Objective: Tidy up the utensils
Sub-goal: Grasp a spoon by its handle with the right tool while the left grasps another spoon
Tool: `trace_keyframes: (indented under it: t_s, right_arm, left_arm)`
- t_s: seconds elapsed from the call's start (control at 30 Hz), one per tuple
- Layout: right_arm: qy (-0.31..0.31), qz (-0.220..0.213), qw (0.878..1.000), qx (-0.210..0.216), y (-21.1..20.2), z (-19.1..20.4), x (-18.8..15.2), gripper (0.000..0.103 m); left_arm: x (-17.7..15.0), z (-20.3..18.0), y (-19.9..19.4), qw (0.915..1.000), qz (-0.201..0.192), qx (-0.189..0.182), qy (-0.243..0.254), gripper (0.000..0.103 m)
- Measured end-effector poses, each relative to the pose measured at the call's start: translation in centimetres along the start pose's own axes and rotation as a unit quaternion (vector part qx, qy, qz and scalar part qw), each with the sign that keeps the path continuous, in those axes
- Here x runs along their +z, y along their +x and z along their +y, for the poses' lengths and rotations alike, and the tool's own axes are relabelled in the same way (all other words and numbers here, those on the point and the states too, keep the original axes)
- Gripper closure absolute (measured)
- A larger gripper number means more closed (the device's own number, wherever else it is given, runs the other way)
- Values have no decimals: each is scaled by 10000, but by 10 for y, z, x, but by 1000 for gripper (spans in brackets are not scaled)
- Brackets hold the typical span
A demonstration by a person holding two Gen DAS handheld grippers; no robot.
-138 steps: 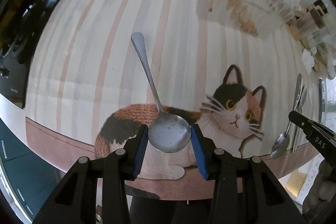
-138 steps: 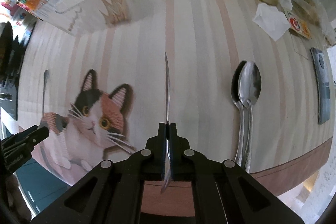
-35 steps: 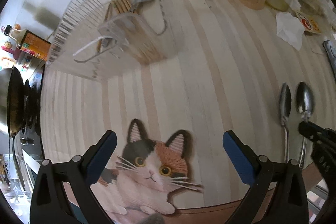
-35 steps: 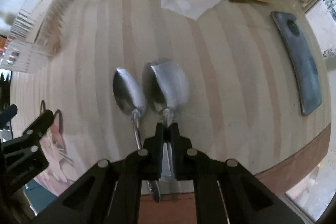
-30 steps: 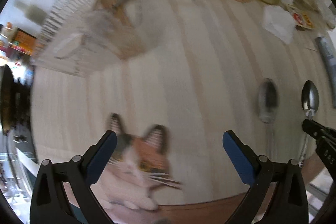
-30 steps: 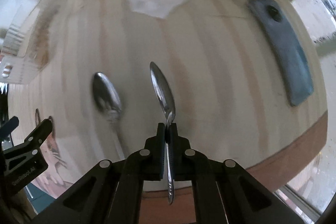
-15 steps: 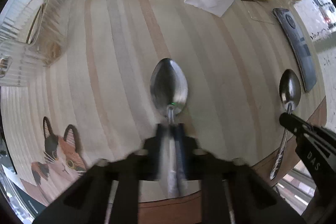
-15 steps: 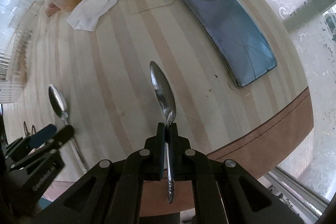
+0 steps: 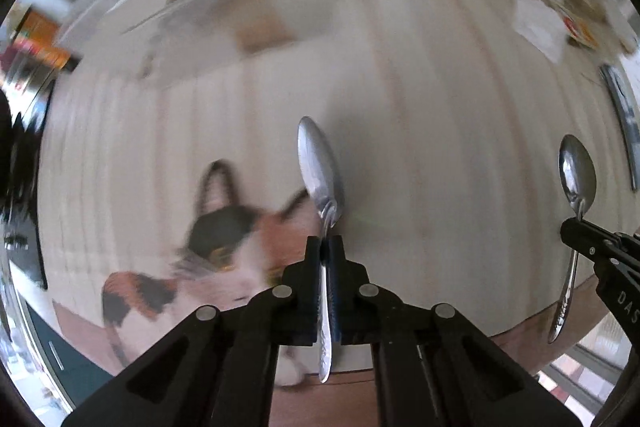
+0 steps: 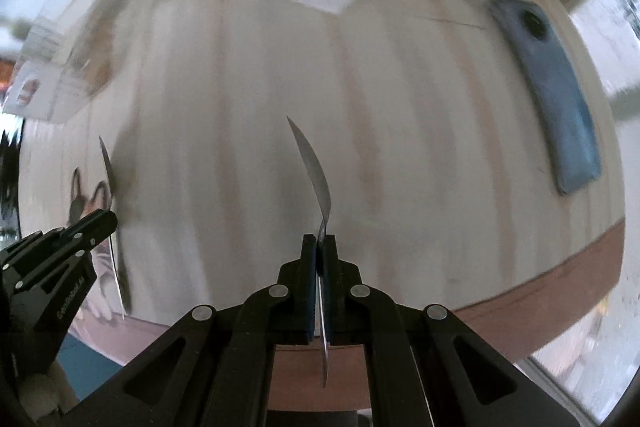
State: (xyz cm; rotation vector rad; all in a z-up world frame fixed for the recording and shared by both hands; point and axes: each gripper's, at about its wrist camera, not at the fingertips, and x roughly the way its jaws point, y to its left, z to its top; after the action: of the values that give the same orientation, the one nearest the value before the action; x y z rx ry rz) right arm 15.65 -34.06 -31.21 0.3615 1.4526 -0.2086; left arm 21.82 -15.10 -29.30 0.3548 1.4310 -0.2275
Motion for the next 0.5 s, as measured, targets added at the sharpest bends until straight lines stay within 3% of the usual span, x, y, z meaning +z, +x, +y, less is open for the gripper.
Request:
trace_keyframes:
  t_s: [0.33,0.5]
  right_arm:
    - [-717,212,9966,346,10,84,0,100]
    - [-766,340,9955,452,11,104,-10,100]
  left_arm:
    - [-26,74,9,9975,180,45,-685,102]
    - [-36,117,10,9905,278,-674,-1166,99]
